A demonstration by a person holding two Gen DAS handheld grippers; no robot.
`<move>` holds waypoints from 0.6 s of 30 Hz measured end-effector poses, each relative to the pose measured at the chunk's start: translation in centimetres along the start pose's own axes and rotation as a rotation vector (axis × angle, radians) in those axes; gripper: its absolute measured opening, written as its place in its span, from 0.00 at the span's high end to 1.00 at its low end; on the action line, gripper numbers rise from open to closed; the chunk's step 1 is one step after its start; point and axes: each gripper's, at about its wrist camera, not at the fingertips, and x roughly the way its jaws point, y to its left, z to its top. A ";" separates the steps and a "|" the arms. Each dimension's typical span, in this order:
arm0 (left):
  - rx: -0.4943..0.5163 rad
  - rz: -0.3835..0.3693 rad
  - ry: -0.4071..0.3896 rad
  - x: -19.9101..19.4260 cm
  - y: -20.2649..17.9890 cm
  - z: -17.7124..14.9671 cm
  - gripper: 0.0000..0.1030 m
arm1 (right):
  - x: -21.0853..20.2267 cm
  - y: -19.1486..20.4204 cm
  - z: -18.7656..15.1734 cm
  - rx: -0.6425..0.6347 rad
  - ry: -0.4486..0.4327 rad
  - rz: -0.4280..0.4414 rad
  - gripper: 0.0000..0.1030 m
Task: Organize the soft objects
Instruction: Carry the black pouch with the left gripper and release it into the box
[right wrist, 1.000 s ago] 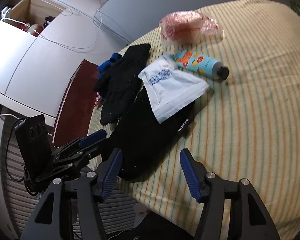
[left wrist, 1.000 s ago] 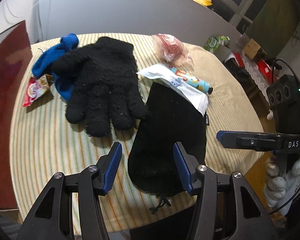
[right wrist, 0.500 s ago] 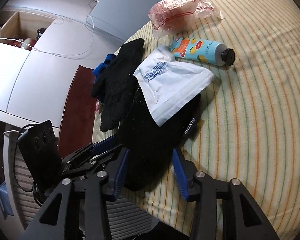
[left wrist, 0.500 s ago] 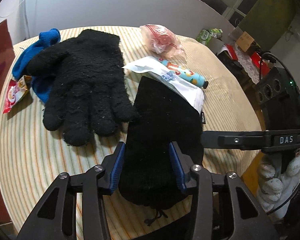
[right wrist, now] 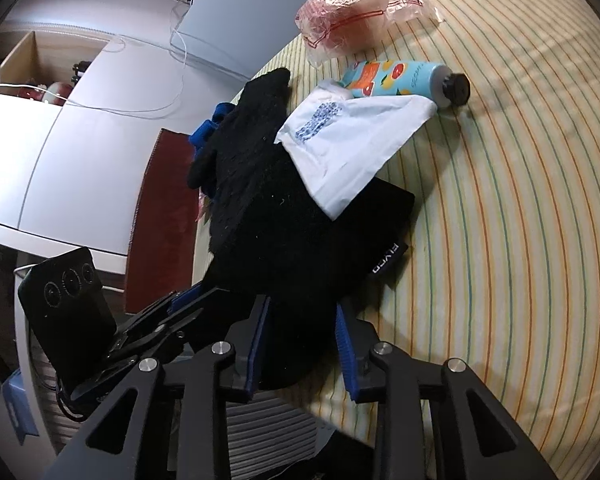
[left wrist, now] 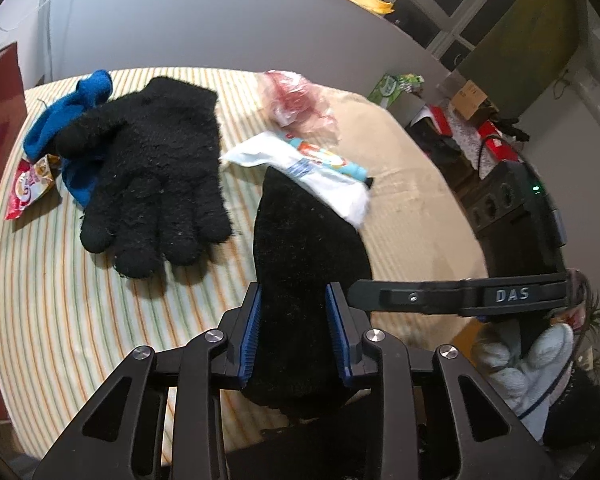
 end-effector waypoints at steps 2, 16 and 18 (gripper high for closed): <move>0.007 -0.001 -0.016 -0.6 -0.5 -0.2 0.71 | -0.3 0.4 -0.5 -0.007 -0.001 0.010 0.73; -0.016 0.019 -0.111 -5.2 -1.0 -2.3 0.71 | -0.9 4.8 -2.6 -0.105 -0.008 0.060 0.74; -0.016 0.031 -0.133 -6.1 -0.8 -2.1 0.72 | -0.8 6.0 -2.0 -0.124 -0.012 0.064 0.74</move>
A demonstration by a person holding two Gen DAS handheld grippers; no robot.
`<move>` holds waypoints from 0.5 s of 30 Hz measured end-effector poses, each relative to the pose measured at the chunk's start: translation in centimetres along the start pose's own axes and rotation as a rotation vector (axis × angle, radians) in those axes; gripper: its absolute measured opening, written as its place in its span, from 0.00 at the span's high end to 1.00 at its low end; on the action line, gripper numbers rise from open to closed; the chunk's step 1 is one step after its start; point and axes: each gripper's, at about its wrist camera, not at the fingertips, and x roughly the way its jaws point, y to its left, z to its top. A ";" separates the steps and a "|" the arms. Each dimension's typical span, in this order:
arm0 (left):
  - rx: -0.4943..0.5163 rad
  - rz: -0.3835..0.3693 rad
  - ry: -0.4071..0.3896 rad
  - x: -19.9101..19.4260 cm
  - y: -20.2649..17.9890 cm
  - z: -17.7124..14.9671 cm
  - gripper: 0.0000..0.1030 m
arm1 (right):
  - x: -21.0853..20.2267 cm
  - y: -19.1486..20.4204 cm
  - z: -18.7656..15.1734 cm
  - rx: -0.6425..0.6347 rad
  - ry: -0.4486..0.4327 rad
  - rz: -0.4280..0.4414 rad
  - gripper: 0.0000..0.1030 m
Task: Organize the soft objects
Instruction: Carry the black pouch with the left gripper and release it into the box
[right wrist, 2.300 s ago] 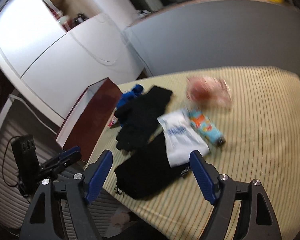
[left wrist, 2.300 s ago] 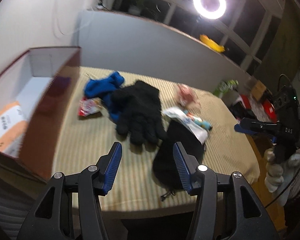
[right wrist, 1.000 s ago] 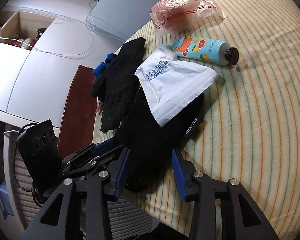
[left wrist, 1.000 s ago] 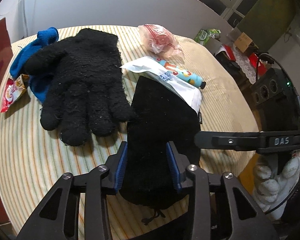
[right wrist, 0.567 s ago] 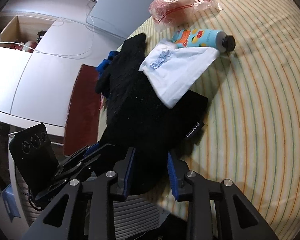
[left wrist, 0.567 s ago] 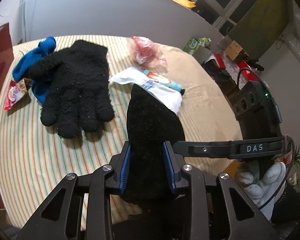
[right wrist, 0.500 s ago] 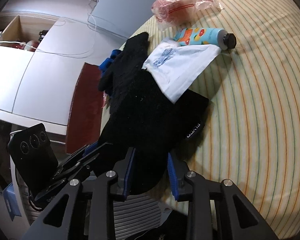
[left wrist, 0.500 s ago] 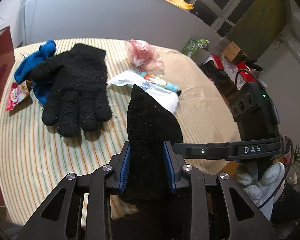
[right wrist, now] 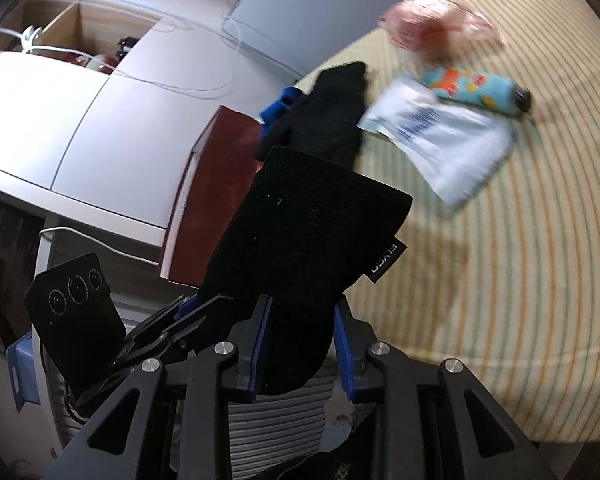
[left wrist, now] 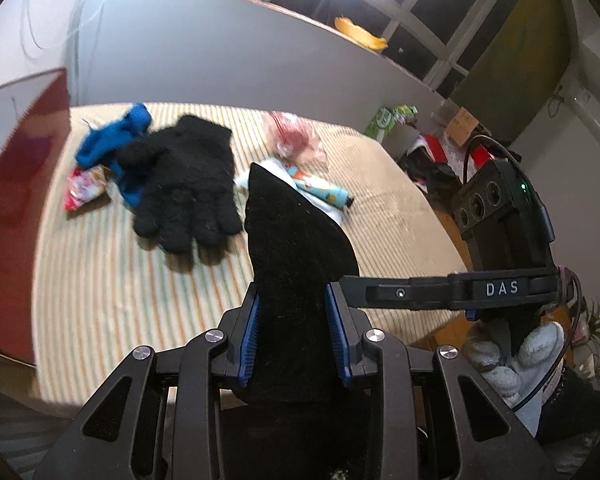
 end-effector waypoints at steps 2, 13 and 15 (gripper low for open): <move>-0.002 0.011 -0.028 -1.0 0.3 0.5 0.71 | 0.2 1.4 1.0 -0.031 -0.007 0.004 0.74; -0.046 0.141 -0.178 -7.4 6.2 4.5 0.71 | 5.7 12.2 8.0 -0.245 0.013 0.029 0.74; -0.052 0.180 -0.197 -8.7 7.8 5.2 0.71 | 7.5 14.3 9.2 -0.279 0.028 0.037 0.74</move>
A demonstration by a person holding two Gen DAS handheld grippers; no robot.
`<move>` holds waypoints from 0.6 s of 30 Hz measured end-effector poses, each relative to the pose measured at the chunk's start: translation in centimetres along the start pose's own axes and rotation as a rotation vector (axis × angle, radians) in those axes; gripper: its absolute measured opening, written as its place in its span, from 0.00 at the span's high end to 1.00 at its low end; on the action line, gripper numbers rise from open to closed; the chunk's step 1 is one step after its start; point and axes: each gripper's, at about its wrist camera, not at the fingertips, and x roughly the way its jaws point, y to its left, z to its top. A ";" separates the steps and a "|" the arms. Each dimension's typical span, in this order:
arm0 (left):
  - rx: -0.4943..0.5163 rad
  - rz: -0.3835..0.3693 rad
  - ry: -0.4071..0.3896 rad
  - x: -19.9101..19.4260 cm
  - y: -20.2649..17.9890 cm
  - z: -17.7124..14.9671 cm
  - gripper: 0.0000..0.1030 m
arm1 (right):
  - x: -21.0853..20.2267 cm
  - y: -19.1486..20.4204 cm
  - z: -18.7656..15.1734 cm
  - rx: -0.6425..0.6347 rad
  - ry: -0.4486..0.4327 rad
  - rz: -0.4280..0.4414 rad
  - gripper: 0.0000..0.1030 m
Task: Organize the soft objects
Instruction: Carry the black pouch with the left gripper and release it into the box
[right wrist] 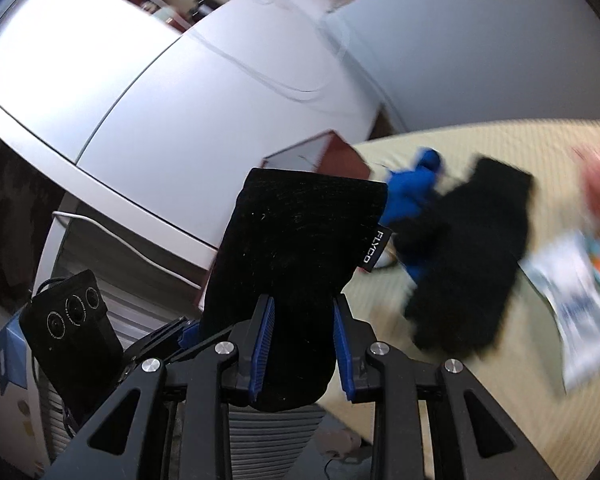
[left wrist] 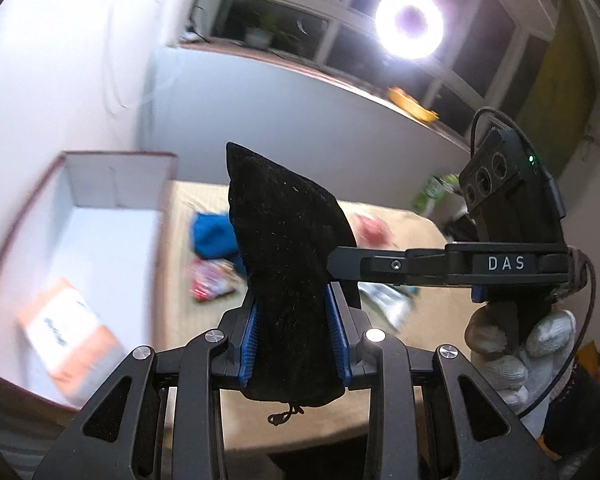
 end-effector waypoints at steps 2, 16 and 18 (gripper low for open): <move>0.002 0.039 -0.013 -0.5 1.4 0.9 0.71 | 1.6 1.4 1.5 -0.029 0.010 0.006 0.74; -0.077 0.267 -0.002 -0.1 11.4 5.1 0.71 | 13.4 5.8 8.6 -0.142 0.114 0.011 0.74; -0.070 0.297 0.008 0.4 11.6 5.1 0.71 | 14.5 5.8 8.7 -0.145 0.128 0.005 0.74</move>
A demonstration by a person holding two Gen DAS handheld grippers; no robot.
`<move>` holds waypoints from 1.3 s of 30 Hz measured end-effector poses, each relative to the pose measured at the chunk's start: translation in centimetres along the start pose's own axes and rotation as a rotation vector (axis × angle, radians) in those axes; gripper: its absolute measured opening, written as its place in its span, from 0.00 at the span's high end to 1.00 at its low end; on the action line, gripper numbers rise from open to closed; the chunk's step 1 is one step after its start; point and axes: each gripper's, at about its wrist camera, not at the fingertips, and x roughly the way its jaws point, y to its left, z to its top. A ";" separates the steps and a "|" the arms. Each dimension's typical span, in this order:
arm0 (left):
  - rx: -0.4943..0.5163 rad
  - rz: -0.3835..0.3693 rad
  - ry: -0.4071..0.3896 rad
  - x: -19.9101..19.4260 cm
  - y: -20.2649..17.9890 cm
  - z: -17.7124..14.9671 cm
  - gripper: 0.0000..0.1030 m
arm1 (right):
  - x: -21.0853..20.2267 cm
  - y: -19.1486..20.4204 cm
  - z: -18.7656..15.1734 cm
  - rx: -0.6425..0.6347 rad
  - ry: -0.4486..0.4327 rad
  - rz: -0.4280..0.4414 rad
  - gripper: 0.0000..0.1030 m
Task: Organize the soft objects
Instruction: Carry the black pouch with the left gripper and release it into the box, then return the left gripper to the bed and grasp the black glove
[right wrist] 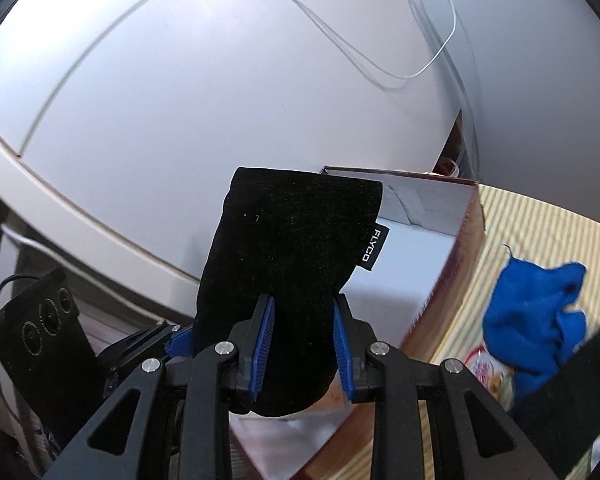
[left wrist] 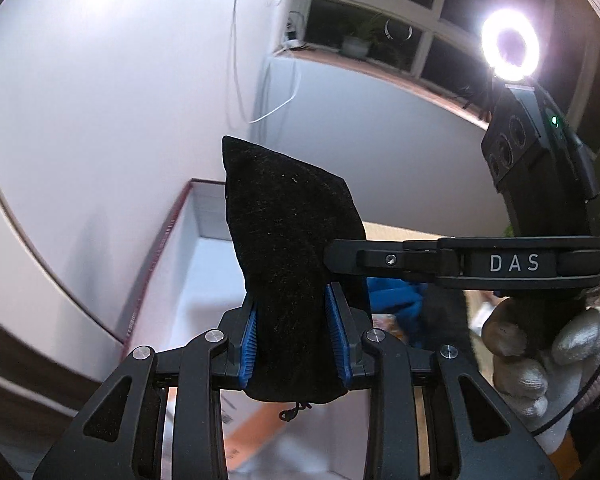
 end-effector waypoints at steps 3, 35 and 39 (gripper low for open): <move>0.027 0.074 0.013 0.9 -0.1 -0.2 0.71 | 1.5 -0.4 0.5 -0.004 0.023 -0.009 0.73; 0.039 -0.023 -0.079 -3.1 -8.5 -4.0 0.39 | -15.9 -4.9 -5.8 -0.114 -0.162 -0.246 0.28; 0.034 -0.110 -0.049 -2.4 -10.8 -5.6 0.39 | -19.7 -7.2 -8.5 -0.081 -0.181 -0.285 0.28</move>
